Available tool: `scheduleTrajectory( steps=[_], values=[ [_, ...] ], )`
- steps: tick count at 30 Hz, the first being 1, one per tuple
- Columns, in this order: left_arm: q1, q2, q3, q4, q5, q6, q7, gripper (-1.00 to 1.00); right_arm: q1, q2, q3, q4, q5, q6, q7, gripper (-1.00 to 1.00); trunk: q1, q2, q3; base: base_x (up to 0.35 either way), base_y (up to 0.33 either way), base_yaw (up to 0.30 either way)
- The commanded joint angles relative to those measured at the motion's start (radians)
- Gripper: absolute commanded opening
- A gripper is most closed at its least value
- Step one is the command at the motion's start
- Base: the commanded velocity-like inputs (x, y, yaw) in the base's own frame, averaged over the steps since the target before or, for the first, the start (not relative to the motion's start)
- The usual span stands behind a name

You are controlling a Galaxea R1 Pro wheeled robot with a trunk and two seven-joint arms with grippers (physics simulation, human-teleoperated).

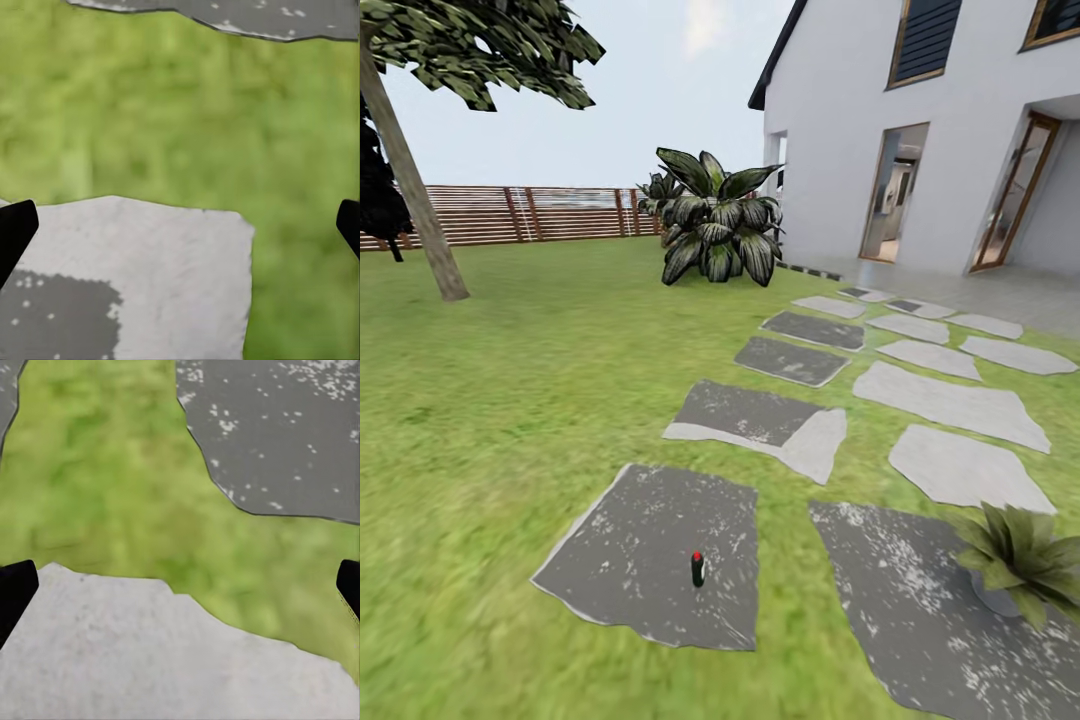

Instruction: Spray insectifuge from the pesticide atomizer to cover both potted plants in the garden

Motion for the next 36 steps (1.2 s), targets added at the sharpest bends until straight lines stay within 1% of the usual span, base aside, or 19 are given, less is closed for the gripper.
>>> scheduleTrajectory(
  steps=[1,12,21,31,32,33,36],
  values=[
    [-0.001,0.000,0.000,0.001,-0.001,-0.003,0.000,1.00,0.000,0.000,0.003,0.001,-0.010,-0.003,0.000,1.00,0.000,0.000,-0.001,0.339,-0.005,0.000],
    [-0.001,0.000,0.000,0.000,-0.001,-0.003,0.000,1.00,0.000,0.000,0.004,0.001,-0.009,-0.003,0.001,1.00,0.000,0.000,-0.001,0.298,-0.120,0.000],
    [-0.001,-0.002,-0.002,-0.001,-0.001,-0.003,0.000,1.00,0.000,0.000,0.003,-0.001,0.005,-0.010,0.003,1.00,0.000,0.000,-0.001,0.237,-0.196,0.000],
    [-0.001,-0.003,-0.005,-0.004,-0.001,-0.003,0.003,1.00,0.000,0.000,0.003,-0.001,0.007,-0.013,0.001,1.00,0.000,0.000,-0.001,0.204,-0.173,0.000],
    [-0.033,0.002,0.000,-0.016,0.005,-0.002,0.004,1.00,-0.001,0.007,0.002,-0.016,0.007,-0.011,-0.001,1.00,0.000,0.000,-0.001,0.013,-0.009,0.000],
    [-0.054,0.003,0.001,-0.019,0.005,-0.001,0.004,1.00,-0.003,0.008,0.002,-0.037,0.007,-0.011,-0.001,1.00,0.000,0.000,-0.001,0.009,-0.006,0.000],
    [-0.139,0.003,0.000,-0.019,0.003,0.006,0.004,1.00,-0.023,0.010,0.003,-0.160,0.008,-0.008,-0.001,1.00,0.000,0.000,-0.001,0.004,-0.002,0.000]
  ],
)
